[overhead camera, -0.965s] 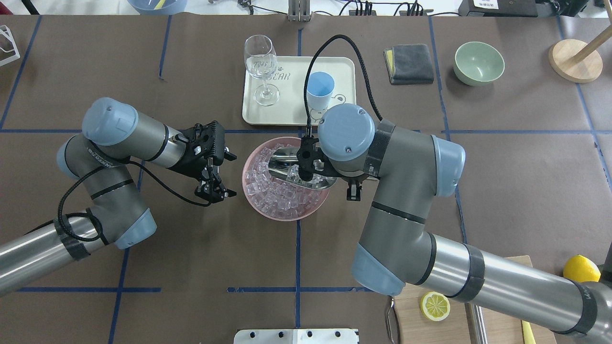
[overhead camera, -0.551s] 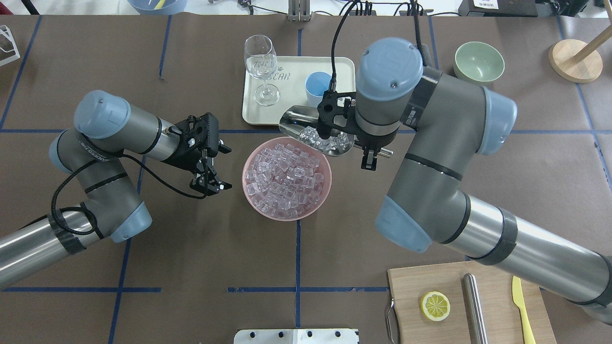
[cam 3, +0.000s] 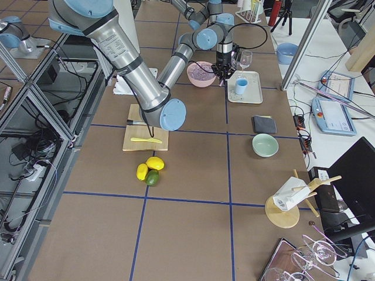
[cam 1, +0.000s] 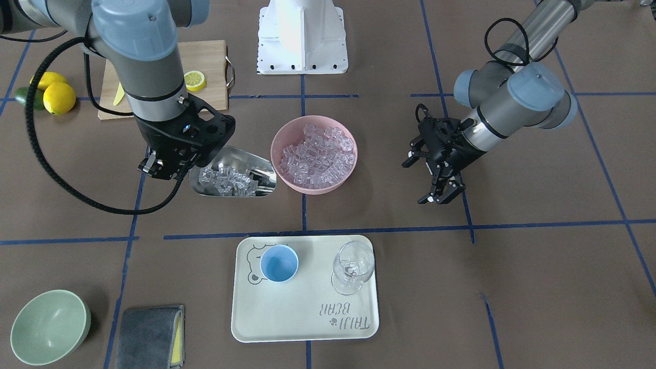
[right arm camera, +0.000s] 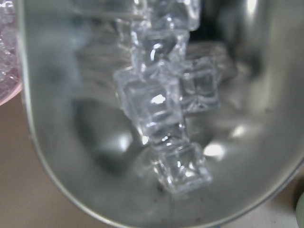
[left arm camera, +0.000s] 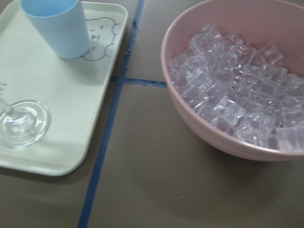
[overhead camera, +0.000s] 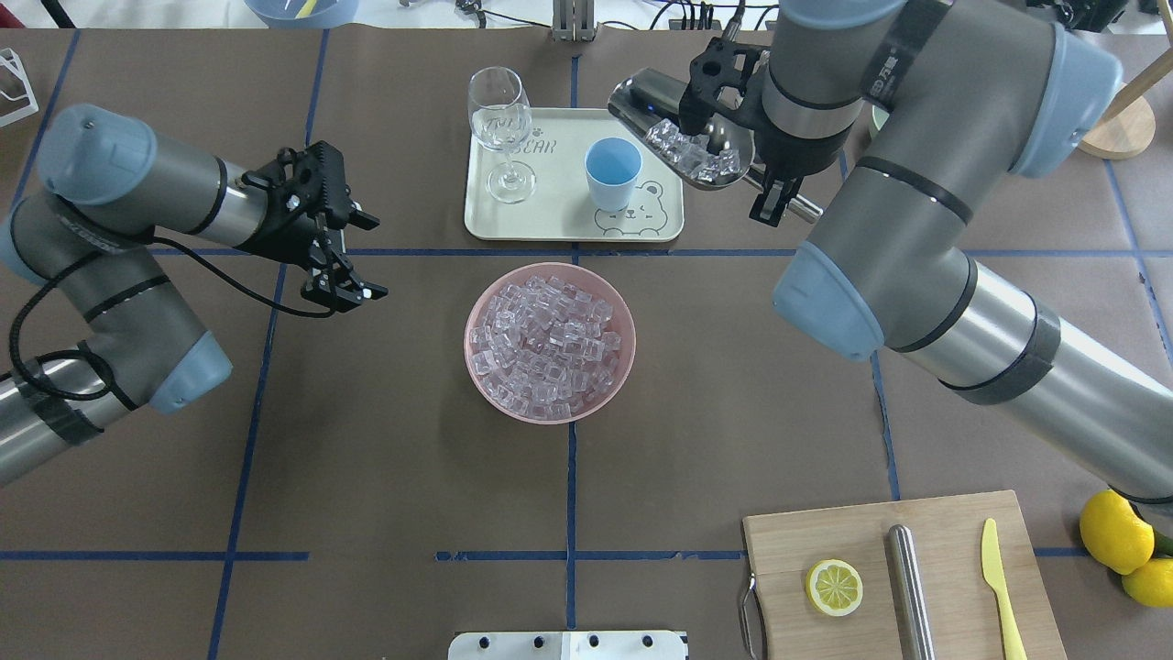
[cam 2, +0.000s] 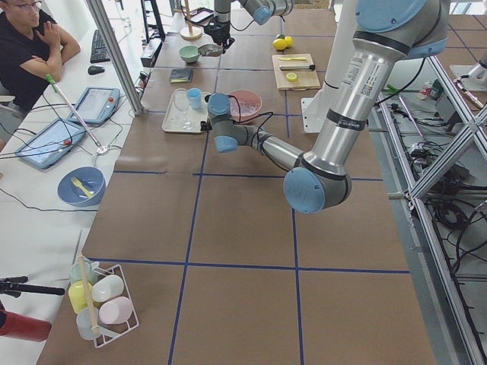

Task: Put ice in cup with scoop
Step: 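Move the scoop over the light-blue cup and tip ice in while left arm withdraws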

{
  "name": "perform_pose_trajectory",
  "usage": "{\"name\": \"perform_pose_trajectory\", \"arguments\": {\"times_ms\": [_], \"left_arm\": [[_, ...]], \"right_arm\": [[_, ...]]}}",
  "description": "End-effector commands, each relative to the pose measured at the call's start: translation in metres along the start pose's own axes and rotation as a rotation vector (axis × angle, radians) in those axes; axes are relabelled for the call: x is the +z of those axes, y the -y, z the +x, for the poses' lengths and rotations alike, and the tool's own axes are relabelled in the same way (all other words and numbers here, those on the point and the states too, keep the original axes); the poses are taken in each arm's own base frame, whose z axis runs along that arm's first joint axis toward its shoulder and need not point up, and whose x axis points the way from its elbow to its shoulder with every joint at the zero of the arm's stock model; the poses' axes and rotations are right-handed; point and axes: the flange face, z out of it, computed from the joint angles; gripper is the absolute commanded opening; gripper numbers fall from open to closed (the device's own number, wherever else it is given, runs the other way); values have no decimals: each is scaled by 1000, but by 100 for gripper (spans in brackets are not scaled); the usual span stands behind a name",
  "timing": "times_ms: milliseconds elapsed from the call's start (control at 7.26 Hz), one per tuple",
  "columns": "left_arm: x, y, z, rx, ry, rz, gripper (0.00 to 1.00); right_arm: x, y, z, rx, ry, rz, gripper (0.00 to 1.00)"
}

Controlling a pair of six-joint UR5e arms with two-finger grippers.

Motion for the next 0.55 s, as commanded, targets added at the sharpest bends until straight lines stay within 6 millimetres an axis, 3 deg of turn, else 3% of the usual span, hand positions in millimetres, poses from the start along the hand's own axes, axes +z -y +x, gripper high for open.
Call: {"name": "perform_pose_trajectory", "arguments": {"times_ms": [0,138,413], "left_arm": [[-41,-13,-34,-100,66,-85,100],[-52,-14,-40,-109,82,-85,100],[-87,-41,-53,-142,133,-90,100]], "right_arm": [[13,26,33,85,-4,-75,0],[17,51,42,109,-3,-130,0],[39,57,57,129,-28,-196,0]]}}
